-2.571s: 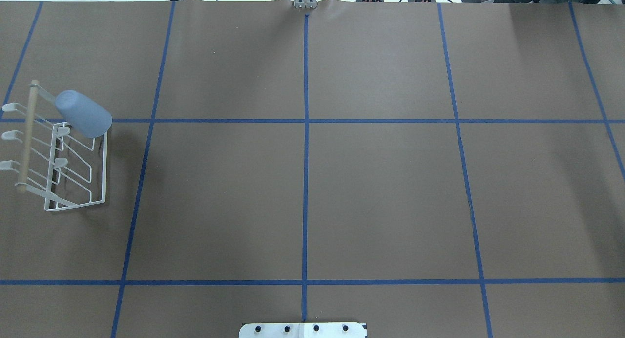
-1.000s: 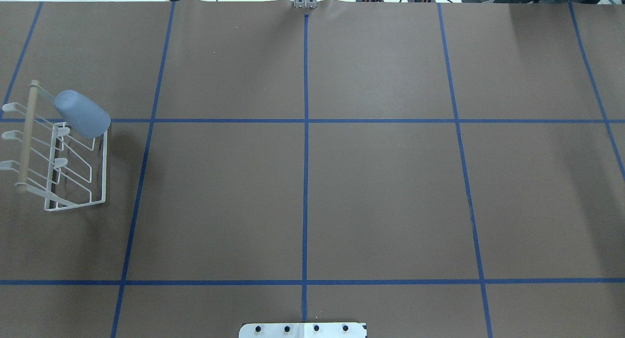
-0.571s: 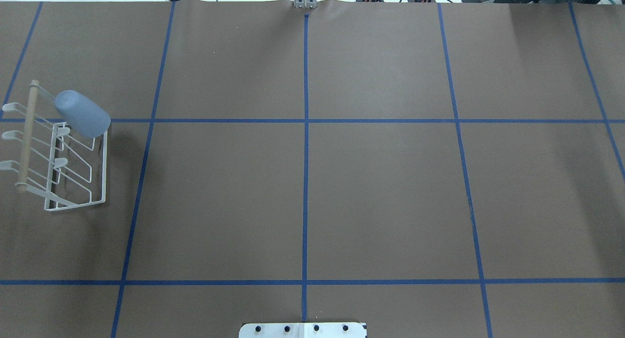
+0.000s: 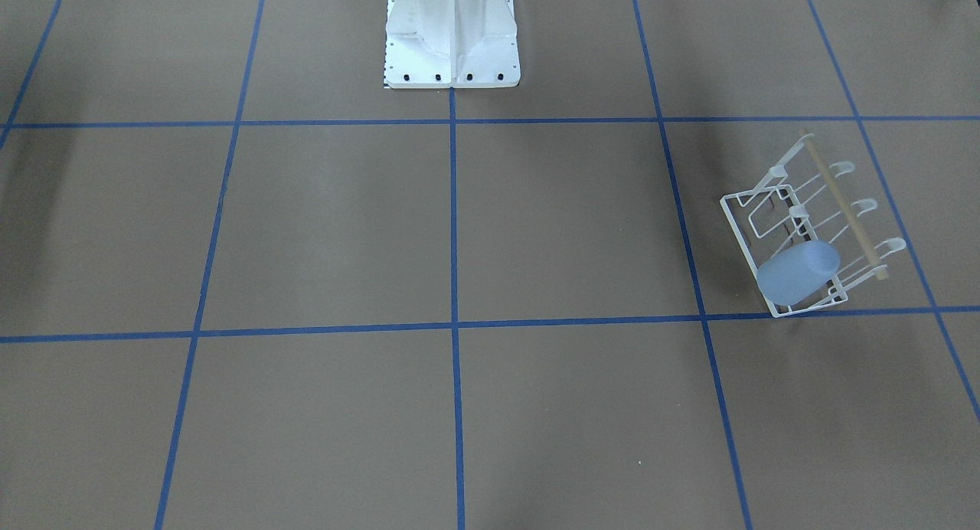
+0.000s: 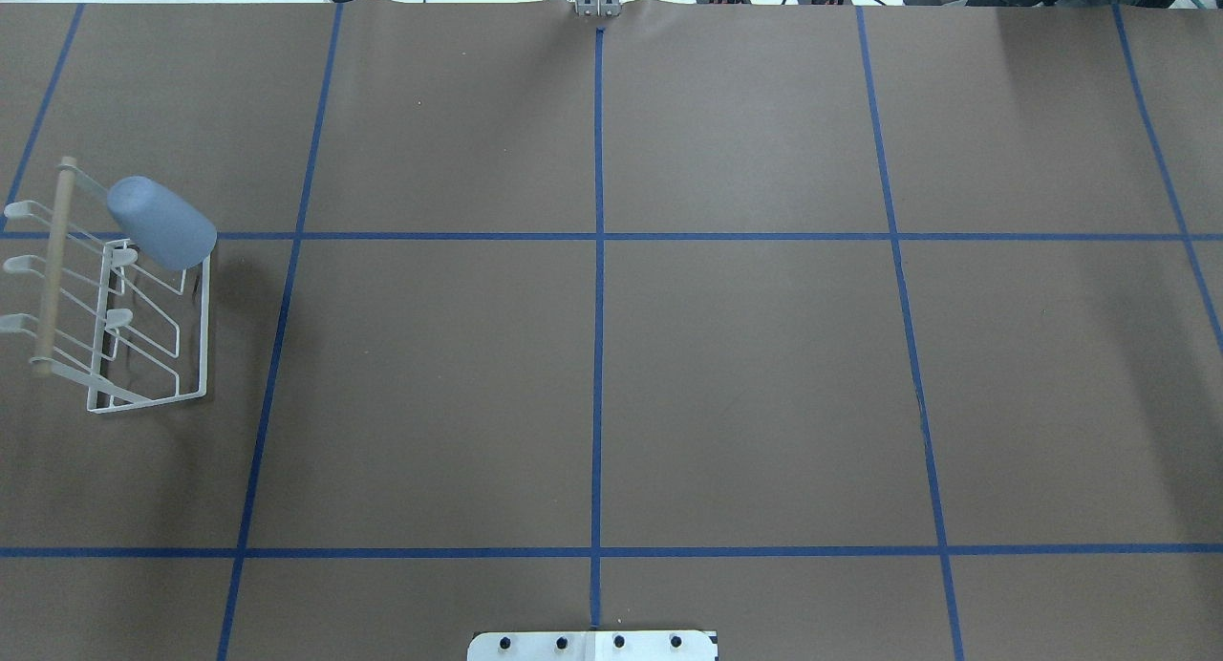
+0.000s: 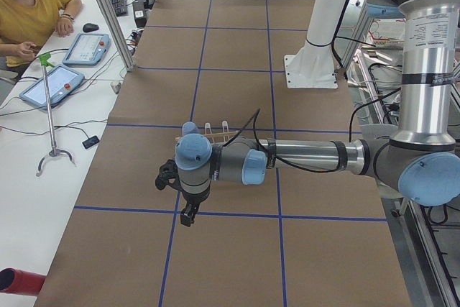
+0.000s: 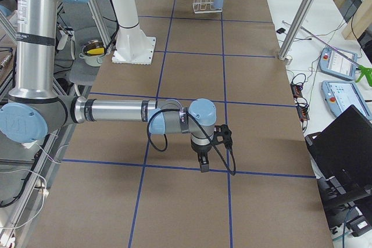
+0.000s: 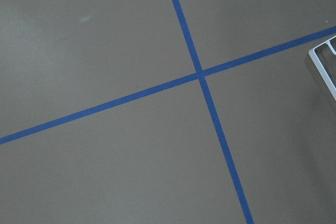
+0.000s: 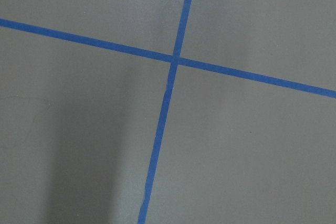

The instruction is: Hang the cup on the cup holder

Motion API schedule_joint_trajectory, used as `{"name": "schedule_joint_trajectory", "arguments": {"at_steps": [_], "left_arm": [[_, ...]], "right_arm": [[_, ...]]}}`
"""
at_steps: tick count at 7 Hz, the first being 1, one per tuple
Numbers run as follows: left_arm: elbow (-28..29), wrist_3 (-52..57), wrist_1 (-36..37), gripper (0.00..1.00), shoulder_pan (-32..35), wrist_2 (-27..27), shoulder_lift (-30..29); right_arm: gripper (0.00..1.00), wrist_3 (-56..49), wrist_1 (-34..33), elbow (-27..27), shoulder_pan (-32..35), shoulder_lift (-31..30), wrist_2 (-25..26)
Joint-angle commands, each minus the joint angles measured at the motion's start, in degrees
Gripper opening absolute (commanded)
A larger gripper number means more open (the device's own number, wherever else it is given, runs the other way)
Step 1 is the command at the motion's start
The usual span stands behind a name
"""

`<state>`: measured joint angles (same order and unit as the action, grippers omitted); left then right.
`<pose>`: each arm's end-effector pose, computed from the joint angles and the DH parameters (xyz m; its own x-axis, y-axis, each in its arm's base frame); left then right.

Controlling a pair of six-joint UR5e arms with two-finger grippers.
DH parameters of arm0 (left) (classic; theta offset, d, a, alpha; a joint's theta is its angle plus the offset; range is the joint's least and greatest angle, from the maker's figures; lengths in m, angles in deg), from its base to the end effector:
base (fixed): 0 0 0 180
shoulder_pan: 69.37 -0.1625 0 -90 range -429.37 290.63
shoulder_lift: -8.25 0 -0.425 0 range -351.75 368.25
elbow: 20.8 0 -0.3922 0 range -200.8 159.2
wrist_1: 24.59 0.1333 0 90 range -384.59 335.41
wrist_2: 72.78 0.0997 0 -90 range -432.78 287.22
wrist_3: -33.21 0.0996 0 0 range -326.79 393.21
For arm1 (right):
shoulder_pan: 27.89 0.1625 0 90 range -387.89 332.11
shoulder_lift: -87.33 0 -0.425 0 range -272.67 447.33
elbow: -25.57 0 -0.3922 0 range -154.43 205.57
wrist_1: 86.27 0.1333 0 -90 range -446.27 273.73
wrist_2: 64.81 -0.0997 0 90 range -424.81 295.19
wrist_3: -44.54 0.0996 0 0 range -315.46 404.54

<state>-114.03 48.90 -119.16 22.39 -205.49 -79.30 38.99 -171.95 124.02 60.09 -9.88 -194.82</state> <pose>-0.0805 -0.4778 0.6453 0.7172 0.3083 -0.6250 -0.1697 0.9471 0.2724 0.0535 -0.4476 0.6419 0.7563 -0.1850 0.6275 0.1087 0.9814 0.1583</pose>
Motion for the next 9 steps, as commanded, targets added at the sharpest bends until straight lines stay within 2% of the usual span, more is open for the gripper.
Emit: {"name": "schedule_joint_trajectory", "arguments": {"at_steps": [1,9], "left_arm": [[-0.02,-0.05,-0.09,0.98,0.00,-0.19,0.01],[-0.81,0.04,-0.09,0.98,0.00,-0.19,0.89]], "right_arm": [[1.00,0.28,-0.01,-0.36,0.00,0.00,-0.07],[1.00,0.37,-0.01,-0.28,0.00,0.00,-0.07]]}}
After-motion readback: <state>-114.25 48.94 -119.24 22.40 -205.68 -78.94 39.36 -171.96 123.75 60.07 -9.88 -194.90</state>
